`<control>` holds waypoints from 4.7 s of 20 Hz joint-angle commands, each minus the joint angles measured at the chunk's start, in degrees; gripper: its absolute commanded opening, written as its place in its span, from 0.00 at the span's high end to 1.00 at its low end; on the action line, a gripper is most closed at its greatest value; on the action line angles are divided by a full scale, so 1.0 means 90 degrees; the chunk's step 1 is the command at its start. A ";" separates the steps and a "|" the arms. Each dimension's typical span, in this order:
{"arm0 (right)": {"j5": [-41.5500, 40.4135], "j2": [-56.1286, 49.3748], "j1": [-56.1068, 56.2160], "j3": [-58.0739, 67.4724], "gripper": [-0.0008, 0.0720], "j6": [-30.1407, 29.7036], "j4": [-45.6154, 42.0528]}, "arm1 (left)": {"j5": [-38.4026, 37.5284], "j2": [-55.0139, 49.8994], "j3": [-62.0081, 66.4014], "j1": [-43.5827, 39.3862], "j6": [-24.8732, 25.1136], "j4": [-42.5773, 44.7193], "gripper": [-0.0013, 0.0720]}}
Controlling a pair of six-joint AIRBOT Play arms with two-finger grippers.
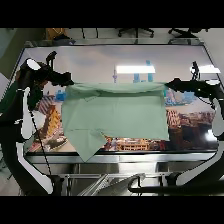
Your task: Fold the shirts.
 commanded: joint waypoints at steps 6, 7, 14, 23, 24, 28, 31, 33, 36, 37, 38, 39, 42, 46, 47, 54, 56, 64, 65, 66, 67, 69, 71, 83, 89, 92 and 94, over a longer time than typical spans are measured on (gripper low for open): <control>-0.0083 -0.0277 0.0299 0.0066 0.96 0.0165 -0.1149 | -0.0393 -0.0413 0.0199 -0.0136 -0.0447 0.1258 0.97; -0.0085 -0.0304 0.0362 0.0066 0.96 0.0163 -0.1180 | -0.0440 -0.0447 0.0202 -0.0197 -0.0449 0.1469 0.97; -0.0049 -0.0316 0.0595 0.0068 0.96 0.0323 -0.1605 | -0.0993 -0.0495 0.0202 -0.0267 -0.0478 0.1928 0.96; 0.1336 0.1059 0.0143 -0.0032 0.39 0.1389 -0.2856 | -0.2851 0.0563 -0.0930 0.0061 -0.1144 0.1933 0.16; 0.1642 0.1217 0.0010 -0.0209 0.39 0.1518 -0.2992 | -0.2742 0.1059 -0.1741 0.0121 -0.1144 0.1936 0.16; 0.1938 0.1938 -0.0544 -0.1654 0.39 0.1807 -0.3004 | -0.1506 0.3524 -0.5707 0.0321 -0.1314 0.1928 0.16; 0.1875 0.2297 -0.0612 -0.2463 0.39 0.1909 -0.3011 | -0.0321 0.5408 -0.8325 0.0590 -0.1520 0.1690 0.16; 0.1804 0.2353 -0.0607 -0.2754 0.38 0.2147 -0.2953 | 0.0449 0.6186 -0.9493 0.0794 -0.1333 0.0818 0.16; 0.1812 0.2351 -0.0602 -0.3016 0.38 0.2159 -0.2834 | 0.1460 0.6596 -1.0552 0.0879 -0.0602 -0.0743 0.16; 0.1812 0.2351 -0.0602 -0.3082 0.38 0.2159 -0.2837 | 0.1787 0.6591 -1.0715 0.0867 -0.0376 -0.1156 0.16; 0.1812 0.2351 -0.0602 -0.3133 0.38 0.2157 -0.2837 | 0.2093 0.6589 -1.0834 0.0826 -0.0153 -0.1520 0.16; 0.1814 0.2353 -0.0602 -0.3184 0.38 0.2120 -0.2839 | 0.2353 0.6584 -1.0865 0.0765 -0.0044 -0.1710 0.16; 0.1817 0.2346 -0.0605 -0.3337 0.34 0.2118 -0.2841 | 0.2526 0.6263 -1.0516 0.0610 -0.0010 -0.1734 0.16; 0.1957 0.2348 -0.0602 -0.3704 0.27 0.2140 -0.2858 | 0.1705 0.5486 -0.9590 0.0532 0.0464 -0.1727 0.96; 0.2004 0.2348 -0.0602 -0.3847 0.28 0.2142 -0.2863 | 0.1394 0.5319 -0.9350 0.0532 0.0563 -0.1722 0.96; 0.1906 0.2334 -0.0583 -0.4855 0.46 0.1858 -0.2317 | 0.0430 0.5112 -0.8410 0.0532 0.0602 -0.1683 0.97; 0.1916 0.2348 -0.0583 -0.4864 0.69 0.1472 -0.1654 | 0.0114 0.5115 -0.8172 0.0532 0.0602 -0.1676 0.97; 0.2006 0.3407 -0.0617 -0.4862 0.96 0.3395 -0.4430 | -0.1290 0.6613 -0.8085 0.0532 -0.0376 0.0345 0.97; 0.2106 0.3597 -0.0617 -0.4864 0.96 0.3752 -0.4772 | -0.1460 0.6887 -0.8189 0.0532 -0.0413 0.0447 0.97; 0.2225 0.3772 -0.0617 -0.4864 0.96 0.3925 -0.4964 | -0.1554 0.7142 -0.8325 0.0532 -0.0476 0.0442 0.97; 0.2280 0.3917 -0.0617 -0.4864 0.96 0.3961 -0.5015 | -0.1520 0.7402 -0.8476 0.0532 -0.0527 0.0440 0.97; 0.2278 0.4187 -0.0617 -0.4862 0.96 0.3973 -0.5010 | -0.1277 0.7788 -0.8636 0.0532 -0.0593 0.0413 0.97; 0.2086 0.4328 -0.0610 -0.4801 0.96 0.3852 -0.4668 | -0.0678 0.7910 -0.8454 0.0532 -0.0585 0.0410 0.97; -0.0648 0.2123 0.0231 -0.3118 0.96 0.0214 -0.0379 | 0.1120 0.3677 -0.5258 0.0284 0.0595 -0.0520 0.97; -0.1044 0.1384 0.0398 -0.2708 0.87 0.0029 -0.0743 | 0.1151 0.2149 -0.4473 0.0240 0.0702 -0.0508 0.71; -0.1025 0.1503 0.0376 -0.2234 0.54 0.0415 -0.2174 | 0.0170 0.1836 -0.3881 0.0350 0.0644 -0.0512 0.02; -0.0923 0.1498 0.0299 -0.2091 0.26 0.0882 -0.2399 | -0.0151 0.1877 -0.3541 0.0476 0.0500 -0.0529 0.02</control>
